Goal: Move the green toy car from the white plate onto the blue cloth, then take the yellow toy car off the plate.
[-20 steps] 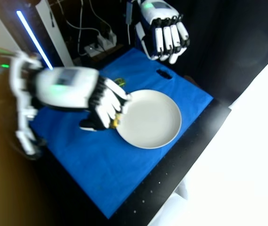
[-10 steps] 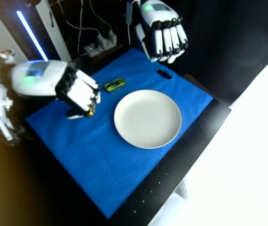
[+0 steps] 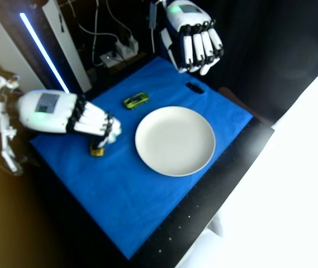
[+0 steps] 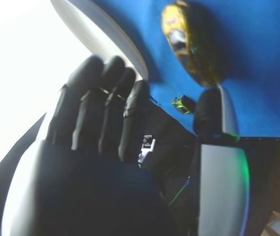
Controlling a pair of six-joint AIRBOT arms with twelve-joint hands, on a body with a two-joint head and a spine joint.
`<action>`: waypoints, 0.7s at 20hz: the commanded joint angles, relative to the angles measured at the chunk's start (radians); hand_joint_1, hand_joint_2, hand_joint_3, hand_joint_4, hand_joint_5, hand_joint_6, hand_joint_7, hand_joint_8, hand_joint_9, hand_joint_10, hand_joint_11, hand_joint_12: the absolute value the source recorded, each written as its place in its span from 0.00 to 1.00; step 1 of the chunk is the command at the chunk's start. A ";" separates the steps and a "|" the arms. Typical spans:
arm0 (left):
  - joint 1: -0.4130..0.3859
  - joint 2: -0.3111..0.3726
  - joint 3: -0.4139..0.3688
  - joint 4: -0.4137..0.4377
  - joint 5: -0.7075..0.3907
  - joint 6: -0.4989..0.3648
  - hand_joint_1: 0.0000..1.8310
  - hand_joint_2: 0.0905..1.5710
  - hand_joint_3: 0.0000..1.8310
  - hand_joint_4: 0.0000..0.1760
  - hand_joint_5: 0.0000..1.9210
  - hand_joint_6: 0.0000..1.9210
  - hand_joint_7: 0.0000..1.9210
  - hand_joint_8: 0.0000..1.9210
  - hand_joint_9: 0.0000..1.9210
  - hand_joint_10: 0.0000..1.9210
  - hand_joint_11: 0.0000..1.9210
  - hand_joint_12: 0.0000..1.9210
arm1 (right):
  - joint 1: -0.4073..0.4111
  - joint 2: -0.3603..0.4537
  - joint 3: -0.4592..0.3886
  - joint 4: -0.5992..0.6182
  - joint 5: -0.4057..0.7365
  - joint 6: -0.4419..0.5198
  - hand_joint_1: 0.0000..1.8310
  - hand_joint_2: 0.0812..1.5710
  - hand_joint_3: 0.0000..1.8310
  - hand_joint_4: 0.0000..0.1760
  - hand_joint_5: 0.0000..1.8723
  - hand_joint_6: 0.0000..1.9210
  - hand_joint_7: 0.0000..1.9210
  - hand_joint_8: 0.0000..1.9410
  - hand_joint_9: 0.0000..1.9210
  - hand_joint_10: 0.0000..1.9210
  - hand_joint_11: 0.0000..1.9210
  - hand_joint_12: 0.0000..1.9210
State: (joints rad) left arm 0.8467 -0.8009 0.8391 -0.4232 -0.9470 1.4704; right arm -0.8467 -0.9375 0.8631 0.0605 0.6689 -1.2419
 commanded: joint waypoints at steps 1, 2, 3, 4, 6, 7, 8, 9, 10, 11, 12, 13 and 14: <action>-0.006 0.005 -0.002 0.023 -0.123 0.002 0.56 0.81 0.00 0.00 0.36 0.75 0.26 0.54 0.22 0.57 0.13 0.85 | 0.007 0.001 0.003 -0.001 0.118 0.000 0.50 0.56 0.00 0.00 0.25 0.00 0.22 0.01 0.15 0.21 0.00 0.77; -0.003 0.005 -0.003 0.022 -0.128 0.002 0.60 0.82 0.00 0.00 0.38 0.76 0.26 0.75 0.23 0.59 0.14 0.87 | 0.007 0.002 0.001 0.002 0.124 0.001 0.50 0.56 0.00 0.00 0.24 0.00 0.23 0.00 0.15 0.25 0.00 0.81; 0.000 0.005 -0.005 0.022 -0.134 0.002 0.61 0.83 0.00 0.00 0.38 0.77 0.26 0.80 0.22 0.59 0.13 0.87 | 0.007 0.014 -0.001 0.003 0.155 0.018 0.48 0.58 0.00 0.00 0.22 0.00 0.22 0.00 0.13 0.29 0.00 0.83; 0.005 0.008 -0.009 0.020 -0.147 0.002 0.61 0.83 0.00 0.00 0.38 0.78 0.26 0.80 0.22 0.58 0.13 0.86 | 0.007 0.033 -0.005 0.003 0.200 0.039 0.45 0.59 0.00 0.00 0.21 0.00 0.23 0.00 0.11 0.35 0.00 0.84; 0.012 0.016 -0.015 0.016 -0.179 -0.003 0.61 0.83 0.00 0.00 0.38 0.75 0.27 0.83 0.21 0.67 0.13 0.93 | 0.007 0.062 -0.012 0.010 0.282 0.045 0.52 0.60 0.00 0.00 0.22 0.01 0.25 0.02 0.02 0.56 0.00 0.89; 0.015 0.018 -0.016 0.016 -0.194 -0.017 0.59 0.84 0.00 0.00 0.35 0.77 0.27 0.85 0.19 0.70 0.09 0.96 | 0.007 0.077 -0.015 0.023 0.320 0.045 0.51 0.60 0.00 0.00 0.26 0.02 0.27 0.03 0.07 0.51 0.00 0.84; 0.024 0.023 -0.010 0.022 -0.230 -0.072 0.58 0.85 0.00 0.12 0.33 0.79 0.28 0.85 0.19 0.68 0.09 0.96 | 0.001 0.096 -0.020 0.047 0.390 0.045 0.51 0.61 0.00 0.00 0.27 0.04 0.28 0.04 0.10 0.49 0.00 0.84; 0.034 0.025 -0.003 0.027 -0.252 -0.115 0.48 0.84 0.00 0.47 0.31 0.82 0.29 0.59 0.24 0.64 0.14 0.91 | -0.007 0.106 -0.022 0.066 0.433 0.045 0.53 0.64 0.01 0.00 0.28 0.06 0.33 0.08 0.14 0.55 0.05 0.88; 0.052 0.026 0.012 0.034 -0.292 -0.194 0.45 0.85 0.00 0.65 0.30 0.83 0.32 0.44 0.24 0.57 0.12 0.87 | -0.025 0.117 -0.022 0.101 0.500 0.045 0.52 0.65 0.00 0.00 0.29 0.08 0.33 0.13 0.17 0.57 0.09 0.88; 0.075 0.026 0.030 0.039 -0.338 -0.279 0.40 0.80 0.00 0.00 0.29 0.44 0.32 0.33 0.24 0.48 0.11 0.80 | -0.047 0.129 -0.021 0.143 0.582 0.045 0.51 0.68 0.01 0.00 0.27 0.17 0.30 0.29 0.20 0.61 0.12 0.90; 0.096 0.029 0.046 0.044 -0.394 -0.366 0.40 0.77 0.00 0.00 0.33 0.25 0.34 0.26 0.26 0.43 0.13 0.78 | -0.069 0.141 -0.022 0.187 0.671 0.045 0.54 0.69 0.01 0.00 0.19 0.33 0.24 0.45 0.20 0.65 0.12 0.93; 0.107 0.031 0.055 0.047 -0.429 -0.407 0.45 0.80 0.00 0.73 0.34 0.66 0.34 0.23 0.27 0.42 0.14 0.79 | -0.079 0.149 -0.023 0.208 0.727 0.045 0.56 0.73 0.01 0.00 0.11 0.48 0.18 0.58 0.17 0.70 0.12 0.95; 0.116 0.034 0.062 0.052 -0.468 -0.450 0.41 0.79 0.00 0.02 0.25 0.39 0.34 0.20 0.27 0.40 0.14 0.76 | -0.089 0.157 -0.024 0.230 0.788 0.045 0.53 0.75 0.01 0.00 0.08 0.58 0.19 0.62 0.19 0.70 0.16 0.93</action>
State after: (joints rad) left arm 0.9722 -0.7715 0.9005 -0.3923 -1.2484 1.0225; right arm -0.9493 -0.7815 0.8394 0.3161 1.2823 -1.1999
